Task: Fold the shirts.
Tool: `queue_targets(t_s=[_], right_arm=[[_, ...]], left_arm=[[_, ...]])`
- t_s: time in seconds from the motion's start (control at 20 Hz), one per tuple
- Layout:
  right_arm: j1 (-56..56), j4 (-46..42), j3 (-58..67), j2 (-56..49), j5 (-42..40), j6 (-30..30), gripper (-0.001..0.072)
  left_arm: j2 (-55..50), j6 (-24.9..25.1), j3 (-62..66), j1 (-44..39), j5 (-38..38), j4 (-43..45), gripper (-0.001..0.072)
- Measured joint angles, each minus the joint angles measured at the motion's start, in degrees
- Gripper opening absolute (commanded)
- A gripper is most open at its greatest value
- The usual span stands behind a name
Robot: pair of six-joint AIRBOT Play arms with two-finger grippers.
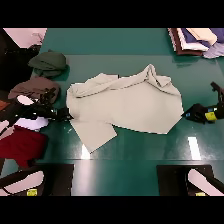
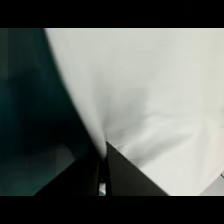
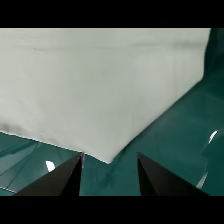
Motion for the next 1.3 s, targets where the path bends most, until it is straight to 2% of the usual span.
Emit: queue_targets(t_s=[0.25, 0.4, 0.45, 0.5, 0.55, 0.65, 0.95, 1.15, 1.3], right_arm=[[-1.44, 1.36, -9.81, 1.36, -5.66, 0.00, 0.0505], [1.40, 3.80, -13.81, 1.57, -9.68, 0.00, 0.0498], [2.89, 4.17, -14.80, 1.60, -10.91, 0.00, 0.0475], [4.33, 4.70, -15.50, 1.62, -11.78, 0.00, 0.0398], [5.86, 4.94, -16.04, 1.64, -12.79, 0.02, 0.0373], [8.31, 5.29, -16.70, 1.64, -14.38, 0.04, 0.0019], [11.39, 5.60, -12.66, 3.61, -14.82, 0.26, 0.0012], [11.76, 5.75, 1.46, 9.62, -15.19, 1.51, 0.0012], [11.85, 5.60, 16.52, 13.73, -17.16, 1.88, 0.0012]], left_arm=[[0.76, -0.04, 2.64, -1.44, 0.20, -0.83, 0.0026], [1.03, -0.13, 4.57, -1.73, -0.39, -0.92, 0.0026], [1.07, -0.15, 4.96, -1.73, -0.61, -0.92, 0.0026], [1.09, -0.15, 5.27, -1.73, -0.68, -0.92, 0.0026], [1.14, -0.15, 5.44, -1.75, -0.81, -0.92, 0.0026], [1.16, -0.15, 5.70, -1.77, -1.25, -0.92, 0.0026], [5.60, -0.68, 9.18, -1.79, -2.56, -0.79, 0.0025], [13.75, -1.64, 21.77, -1.84, -2.78, -0.79, 0.0026], [18.84, -1.90, 36.92, -1.84, -2.75, -0.94, 0.0026]])
